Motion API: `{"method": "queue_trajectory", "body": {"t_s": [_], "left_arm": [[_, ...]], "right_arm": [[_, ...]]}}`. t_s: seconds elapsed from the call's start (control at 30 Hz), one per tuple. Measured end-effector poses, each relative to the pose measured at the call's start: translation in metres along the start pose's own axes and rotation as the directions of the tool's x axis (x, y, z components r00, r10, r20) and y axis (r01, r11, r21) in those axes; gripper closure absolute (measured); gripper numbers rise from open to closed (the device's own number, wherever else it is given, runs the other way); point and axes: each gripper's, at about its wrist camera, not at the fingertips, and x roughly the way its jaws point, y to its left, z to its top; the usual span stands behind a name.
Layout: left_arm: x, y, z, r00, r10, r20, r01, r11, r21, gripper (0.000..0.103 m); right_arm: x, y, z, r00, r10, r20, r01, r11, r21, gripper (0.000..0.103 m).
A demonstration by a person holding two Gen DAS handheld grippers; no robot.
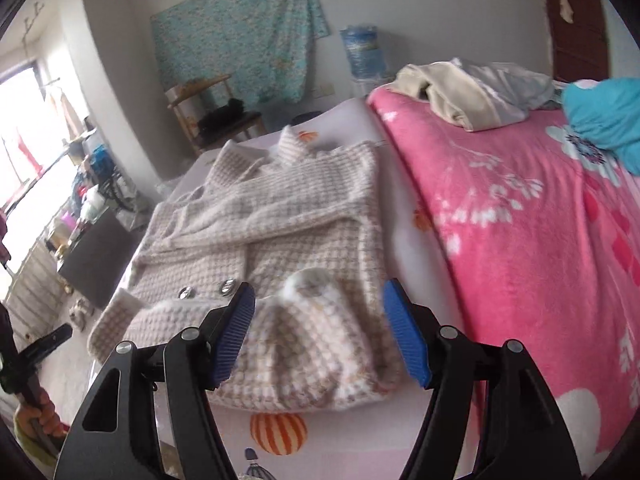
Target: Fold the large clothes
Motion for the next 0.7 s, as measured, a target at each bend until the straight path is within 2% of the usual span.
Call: {"method": "queue_trajectory", "body": {"t_s": [0.13, 0.23, 0.27, 0.33, 0.4, 0.43, 0.57, 0.7], "left_arm": [[0.012, -0.021, 0.01, 0.999, -0.041, -0.002, 0.041, 0.998, 0.04, 0.06], [0.038, -0.041, 0.01, 0.994, -0.091, -0.06, 0.095, 0.993, 0.07, 0.059], [0.048, -0.047, 0.01, 0.993, -0.091, -0.081, 0.098, 0.991, 0.086, 0.059], [0.067, -0.055, 0.004, 0.99, -0.073, -0.125, 0.087, 0.989, 0.116, 0.059], [0.086, -0.054, -0.003, 0.983, -0.027, -0.18, 0.051, 0.99, 0.132, 0.059], [0.091, -0.052, -0.005, 0.981, 0.002, -0.196, 0.027, 0.989, 0.142, 0.059], [0.09, -0.043, 0.002, 0.98, 0.003, -0.199, 0.027, 0.989, 0.148, 0.059], [0.081, -0.047, 0.029, 0.989, 0.023, -0.148, 0.008, 0.979, 0.204, 0.058]], "right_arm": [[0.043, 0.036, -0.002, 0.991, 0.07, -0.113, -0.083, 0.989, -0.123, 0.038], [0.069, 0.043, -0.01, 0.98, 0.076, -0.182, -0.106, 0.981, -0.163, 0.038], [0.077, 0.042, -0.014, 0.977, 0.066, -0.202, -0.102, 0.98, -0.169, 0.038], [0.096, 0.035, -0.024, 0.968, -0.019, -0.25, -0.033, 0.979, -0.202, 0.038], [0.11, 0.024, -0.035, 0.951, -0.066, -0.302, -0.003, 0.975, -0.222, 0.038], [0.108, 0.021, -0.038, 0.955, -0.053, -0.292, -0.015, 0.974, -0.227, 0.038], [0.099, 0.019, -0.033, 0.949, -0.05, -0.312, -0.03, 0.968, -0.247, 0.038], [0.084, 0.016, 0.002, 0.96, -0.002, -0.28, -0.064, 0.972, -0.225, 0.036]]}}
